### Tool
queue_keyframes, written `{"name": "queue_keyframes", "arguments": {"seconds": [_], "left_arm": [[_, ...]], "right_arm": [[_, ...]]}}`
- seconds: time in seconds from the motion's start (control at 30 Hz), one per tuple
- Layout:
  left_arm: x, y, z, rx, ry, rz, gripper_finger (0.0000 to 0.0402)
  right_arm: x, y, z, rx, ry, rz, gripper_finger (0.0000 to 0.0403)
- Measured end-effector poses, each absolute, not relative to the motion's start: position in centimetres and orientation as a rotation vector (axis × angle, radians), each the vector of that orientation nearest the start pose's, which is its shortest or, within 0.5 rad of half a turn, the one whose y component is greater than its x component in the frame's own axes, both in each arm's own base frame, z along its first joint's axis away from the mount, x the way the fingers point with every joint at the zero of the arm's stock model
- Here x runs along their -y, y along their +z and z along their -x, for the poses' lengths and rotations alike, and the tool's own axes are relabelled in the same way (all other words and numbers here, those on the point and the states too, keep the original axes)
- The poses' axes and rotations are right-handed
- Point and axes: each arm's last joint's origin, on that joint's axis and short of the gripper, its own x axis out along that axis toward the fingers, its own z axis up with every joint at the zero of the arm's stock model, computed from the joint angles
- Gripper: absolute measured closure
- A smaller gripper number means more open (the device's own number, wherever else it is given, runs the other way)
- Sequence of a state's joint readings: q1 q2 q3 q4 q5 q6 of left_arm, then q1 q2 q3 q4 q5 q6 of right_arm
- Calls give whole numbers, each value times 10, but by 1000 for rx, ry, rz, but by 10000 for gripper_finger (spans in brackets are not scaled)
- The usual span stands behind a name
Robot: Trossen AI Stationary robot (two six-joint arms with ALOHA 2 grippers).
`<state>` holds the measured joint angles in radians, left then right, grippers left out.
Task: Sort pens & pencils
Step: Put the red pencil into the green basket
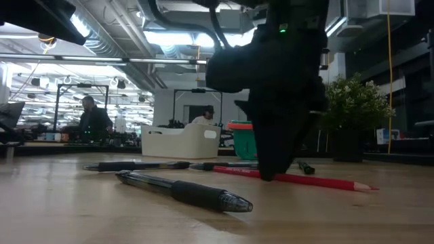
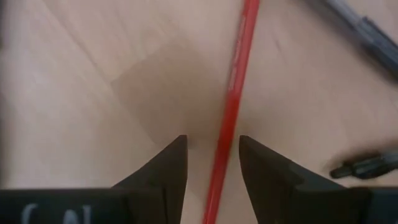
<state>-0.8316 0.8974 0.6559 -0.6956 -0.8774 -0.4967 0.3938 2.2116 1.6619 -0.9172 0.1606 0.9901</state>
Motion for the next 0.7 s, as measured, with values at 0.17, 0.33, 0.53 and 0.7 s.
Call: {"name": "queue_keyframes", "arguments": {"seconds": [0.17, 0.33, 0.53, 0.7], "left_arm": [[102, 240, -123, -575, 188, -225, 300], [102, 240, -123, -575, 189, -224, 300], [102, 240, -123, -575, 189, -224, 300], [102, 240, -123, -575, 189, -224, 300]], "right_arm": [[-153, 143, -401, -1326, -506, -424, 257], [-146, 143, -404, -1350, -477, -426, 257], [-137, 143, -407, -1353, -476, -421, 257], [-135, 143, -407, -1362, -470, -434, 257]]}}
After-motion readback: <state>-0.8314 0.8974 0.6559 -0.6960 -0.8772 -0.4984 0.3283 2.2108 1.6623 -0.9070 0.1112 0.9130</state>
